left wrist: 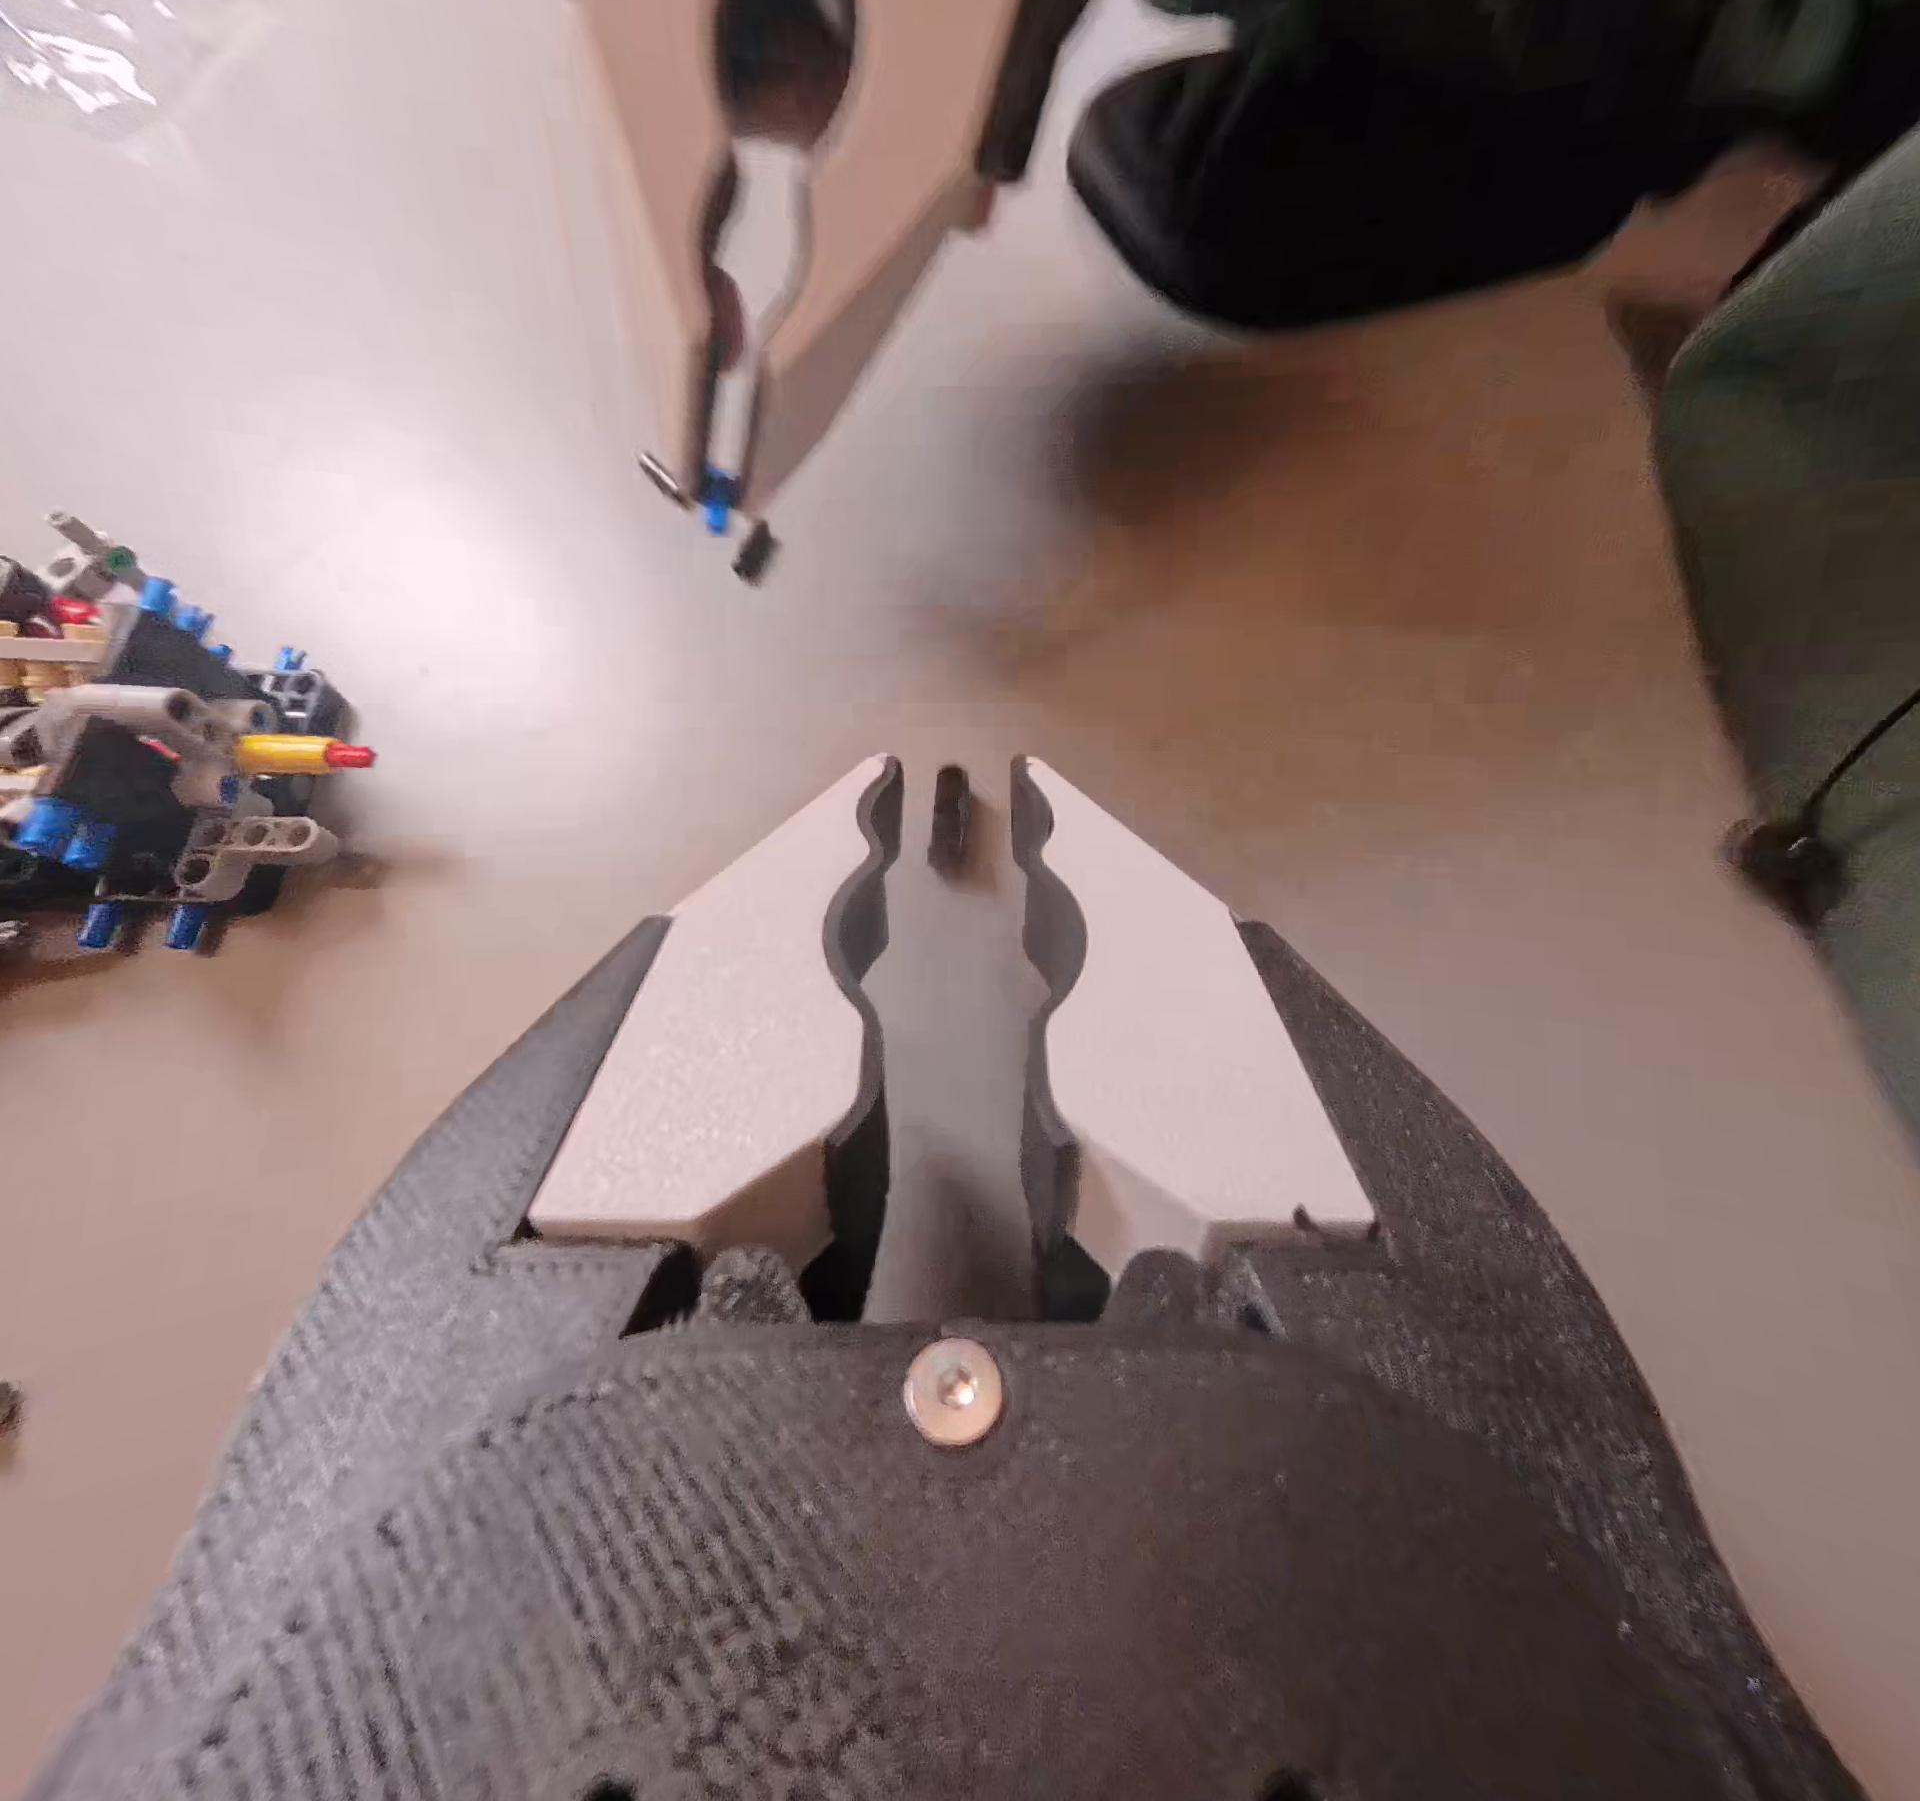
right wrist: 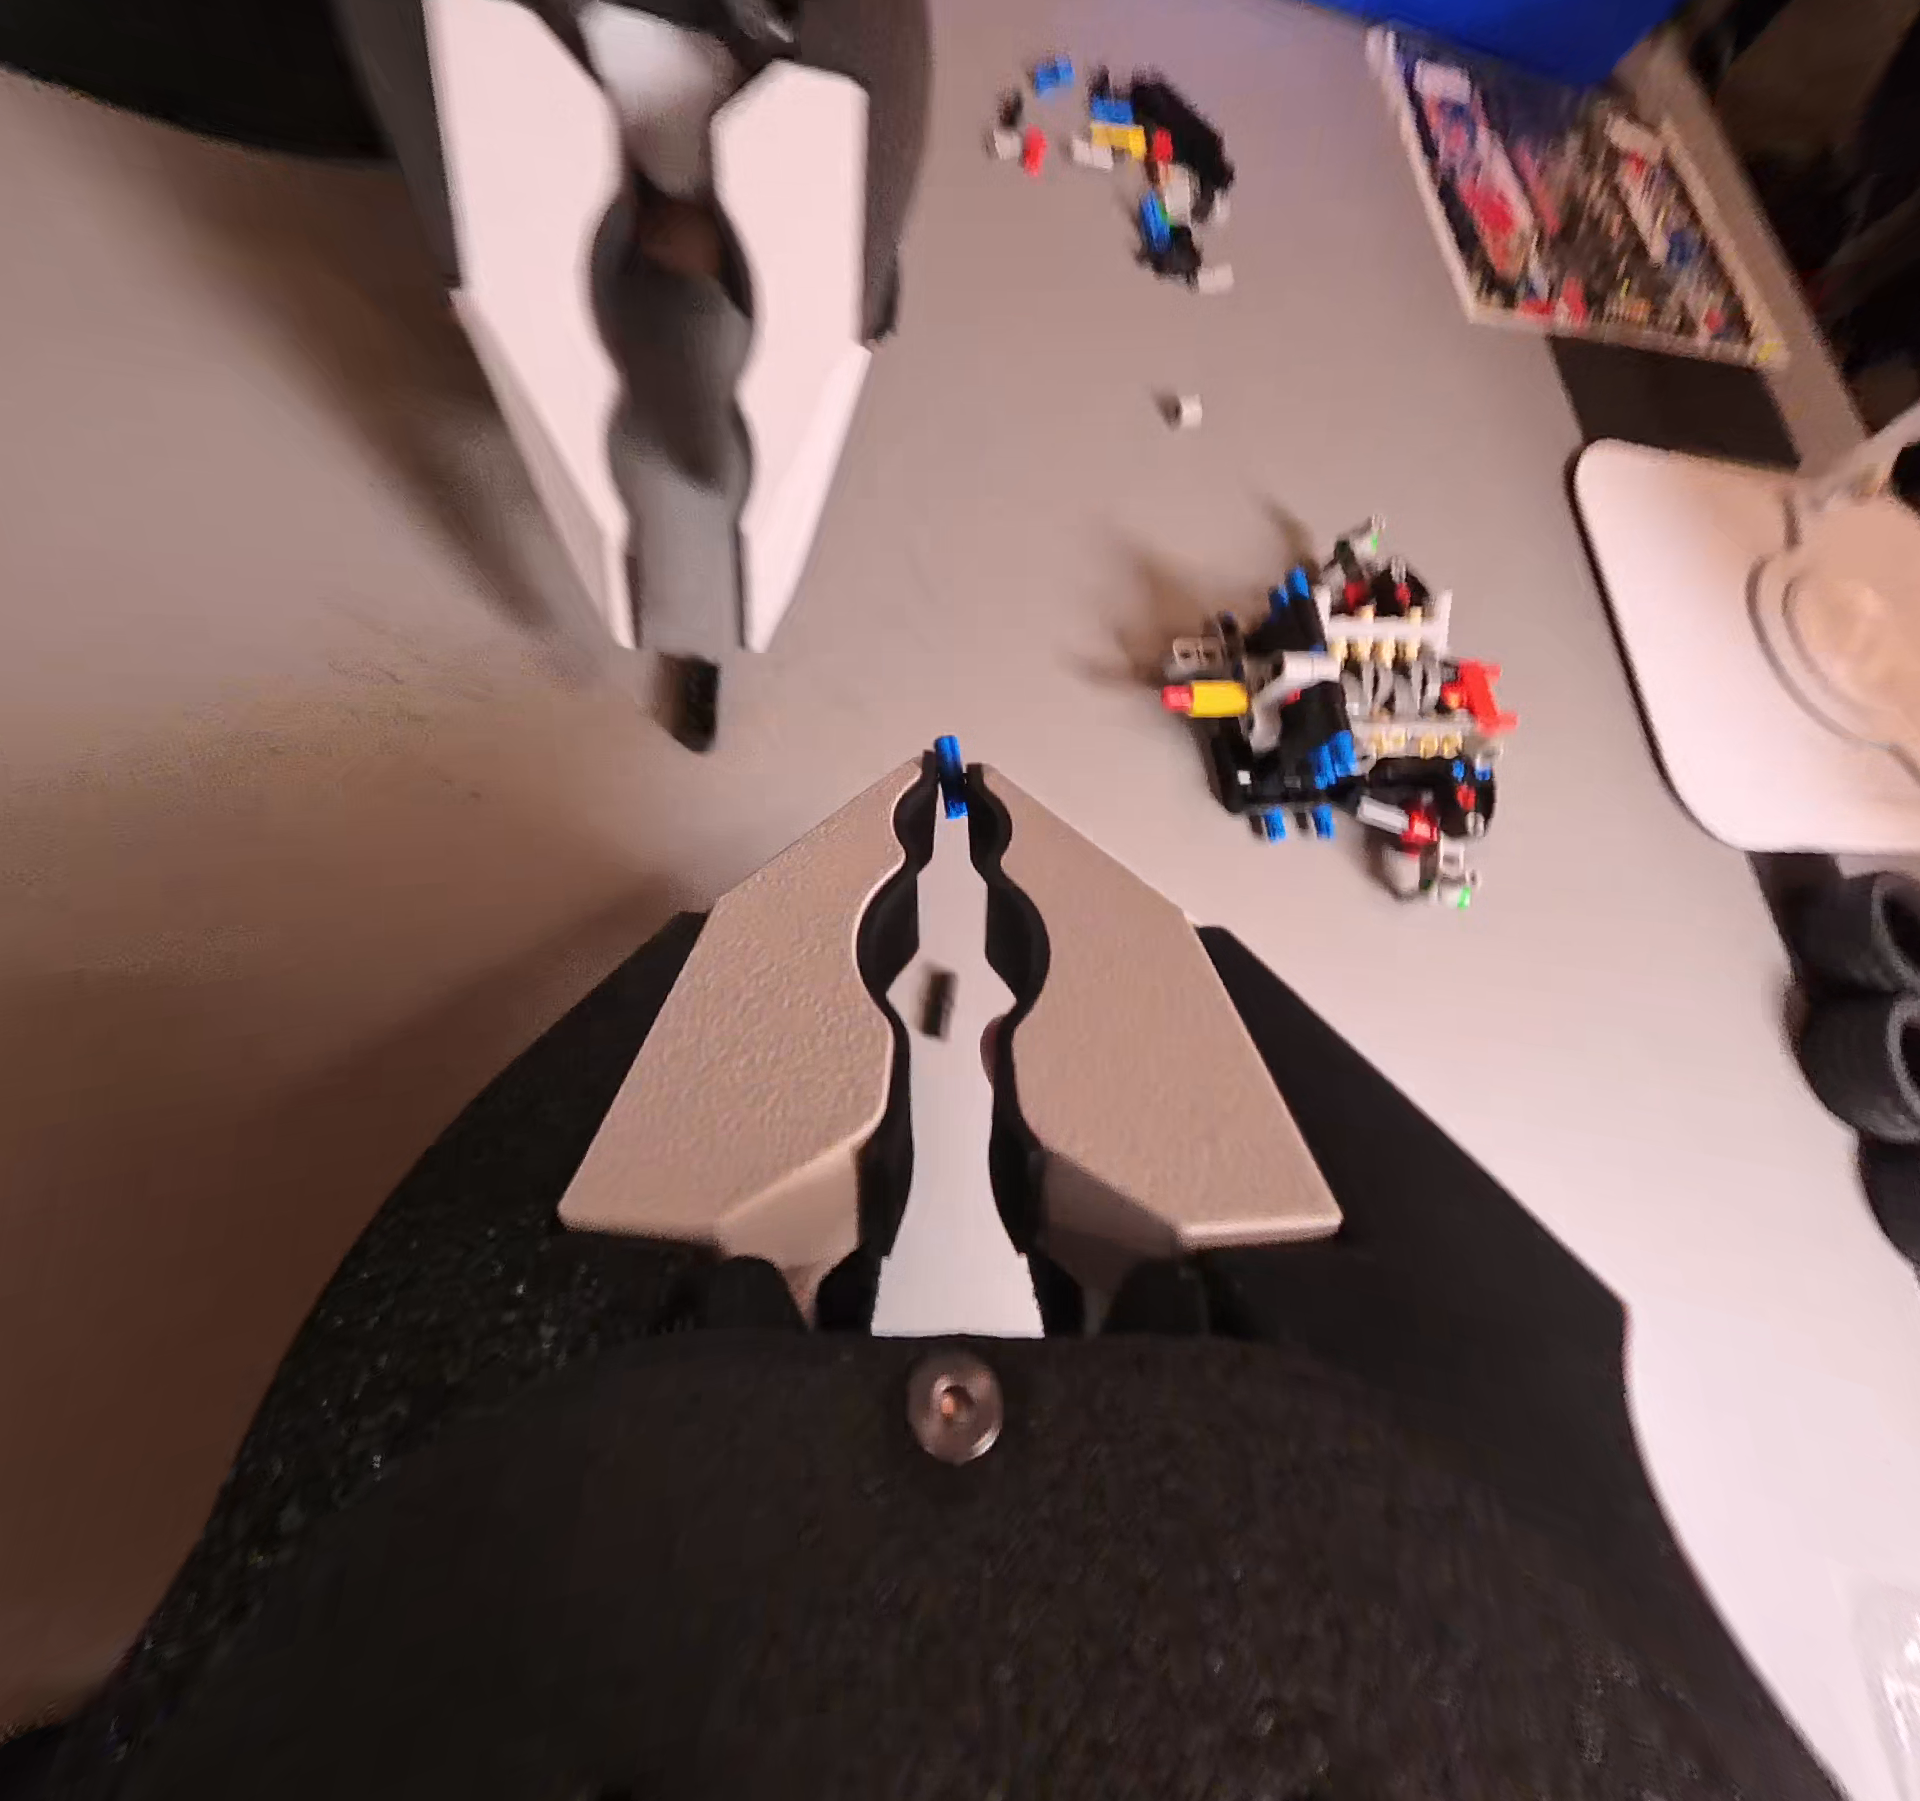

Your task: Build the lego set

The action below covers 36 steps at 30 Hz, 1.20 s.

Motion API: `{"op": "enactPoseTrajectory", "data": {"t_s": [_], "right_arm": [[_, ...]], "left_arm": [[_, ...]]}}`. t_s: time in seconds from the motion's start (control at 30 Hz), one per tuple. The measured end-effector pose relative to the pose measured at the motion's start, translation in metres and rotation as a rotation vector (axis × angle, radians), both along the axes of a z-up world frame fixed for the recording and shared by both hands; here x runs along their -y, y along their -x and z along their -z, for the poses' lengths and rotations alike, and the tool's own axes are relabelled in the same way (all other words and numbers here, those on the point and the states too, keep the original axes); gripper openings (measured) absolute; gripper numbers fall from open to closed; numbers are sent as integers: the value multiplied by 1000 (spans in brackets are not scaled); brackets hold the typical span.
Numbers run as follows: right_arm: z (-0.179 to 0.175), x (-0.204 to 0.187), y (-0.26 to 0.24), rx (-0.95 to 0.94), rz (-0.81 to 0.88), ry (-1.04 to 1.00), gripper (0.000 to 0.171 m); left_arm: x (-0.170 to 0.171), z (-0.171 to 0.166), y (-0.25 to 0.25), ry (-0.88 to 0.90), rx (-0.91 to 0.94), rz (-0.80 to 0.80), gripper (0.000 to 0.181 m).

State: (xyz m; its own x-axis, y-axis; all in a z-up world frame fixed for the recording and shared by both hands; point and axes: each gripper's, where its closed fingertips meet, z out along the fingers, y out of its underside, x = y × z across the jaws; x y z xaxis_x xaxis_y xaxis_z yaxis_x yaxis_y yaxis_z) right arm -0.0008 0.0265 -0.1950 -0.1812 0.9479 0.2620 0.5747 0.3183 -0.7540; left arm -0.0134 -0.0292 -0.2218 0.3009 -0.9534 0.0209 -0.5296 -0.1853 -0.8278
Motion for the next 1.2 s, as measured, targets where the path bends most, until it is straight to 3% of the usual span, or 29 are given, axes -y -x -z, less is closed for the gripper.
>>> {"op": "enactPoseTrajectory", "data": {"t_s": [0.2,0.4,0.93,1.03,1.2], "right_arm": [[-29,28,14,-181,-67,-134,4],[-50,32,20,-280,-63,-270,3],[-41,38,25,-211,-84,-437,3],[-46,40,25,-262,-78,-328,4],[-67,43,16,-422,-76,199,16]], "left_arm": [[-17,-55,6,213,410,-127,24],[-24,-72,7,456,654,-163,26],[-18,-69,0,488,642,-134,3],[-15,-74,1,454,658,-101,3],[-8,-94,2,203,665,-33,2]]}}
